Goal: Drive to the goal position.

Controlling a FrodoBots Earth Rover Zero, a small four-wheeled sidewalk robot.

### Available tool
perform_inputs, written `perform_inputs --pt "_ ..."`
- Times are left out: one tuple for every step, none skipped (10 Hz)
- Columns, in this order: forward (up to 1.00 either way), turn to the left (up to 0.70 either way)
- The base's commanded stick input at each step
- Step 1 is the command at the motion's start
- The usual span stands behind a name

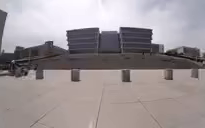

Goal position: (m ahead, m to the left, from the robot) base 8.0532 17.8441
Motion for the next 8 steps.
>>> perform_inputs --pt "1.0 0.0" --pt "1.0 0.0" --pt "1.0 0.0" --pt "1.0 0.0" --pt "1.0 0.0" --pt "1.0 0.0" --pt "1.0 0.0" --pt "1.0 0.0"
